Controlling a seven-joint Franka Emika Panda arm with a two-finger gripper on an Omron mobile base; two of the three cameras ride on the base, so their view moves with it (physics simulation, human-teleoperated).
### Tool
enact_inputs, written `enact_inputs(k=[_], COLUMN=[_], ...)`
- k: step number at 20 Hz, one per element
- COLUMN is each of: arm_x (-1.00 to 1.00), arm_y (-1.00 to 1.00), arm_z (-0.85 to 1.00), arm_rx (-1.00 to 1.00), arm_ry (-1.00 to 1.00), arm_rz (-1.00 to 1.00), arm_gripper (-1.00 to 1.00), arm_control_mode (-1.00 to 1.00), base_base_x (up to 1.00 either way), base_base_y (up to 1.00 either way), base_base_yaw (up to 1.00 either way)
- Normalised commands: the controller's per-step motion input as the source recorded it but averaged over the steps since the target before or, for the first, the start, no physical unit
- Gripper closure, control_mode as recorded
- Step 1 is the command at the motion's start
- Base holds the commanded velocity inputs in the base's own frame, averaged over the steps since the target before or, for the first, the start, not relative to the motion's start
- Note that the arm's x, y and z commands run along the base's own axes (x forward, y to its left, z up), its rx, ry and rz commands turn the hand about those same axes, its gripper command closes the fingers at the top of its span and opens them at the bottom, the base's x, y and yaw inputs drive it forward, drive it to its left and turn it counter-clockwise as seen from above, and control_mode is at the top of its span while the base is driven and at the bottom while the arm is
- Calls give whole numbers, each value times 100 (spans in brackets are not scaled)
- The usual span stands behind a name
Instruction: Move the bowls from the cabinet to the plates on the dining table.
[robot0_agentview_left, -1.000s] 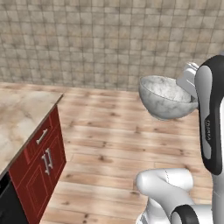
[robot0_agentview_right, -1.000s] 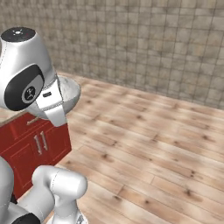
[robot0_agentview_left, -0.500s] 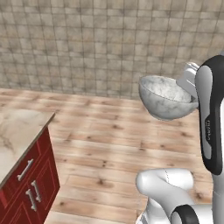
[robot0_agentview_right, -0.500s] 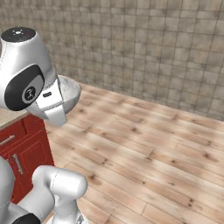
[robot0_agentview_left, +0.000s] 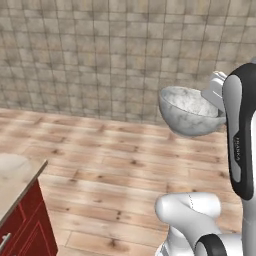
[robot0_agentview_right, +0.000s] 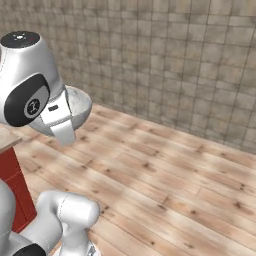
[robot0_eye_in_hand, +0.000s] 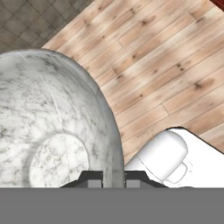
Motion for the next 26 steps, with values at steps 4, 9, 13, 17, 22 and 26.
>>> enact_inputs(k=[4, 9, 13, 17, 22, 26], arm_x=[0, 0, 0, 0, 0, 0], arm_y=[0, 0, 0, 0, 0, 0], arm_z=[0, 0, 0, 0, 0, 0], arm_rx=[0, 0, 0, 0, 0, 0], arm_ry=[0, 0, 0, 0, 0, 0], arm_rz=[0, 0, 0, 0, 0, 0], arm_gripper=[100, 100, 100, 100, 100, 100], arm_control_mode=[100, 100, 100, 100, 100, 100], base_base_x=[100, 100, 100, 100, 100, 84], base_base_y=[-12, -9, -13, -13, 2, 18], base_base_yaw=[9, 10, 10, 10, 27, 55])
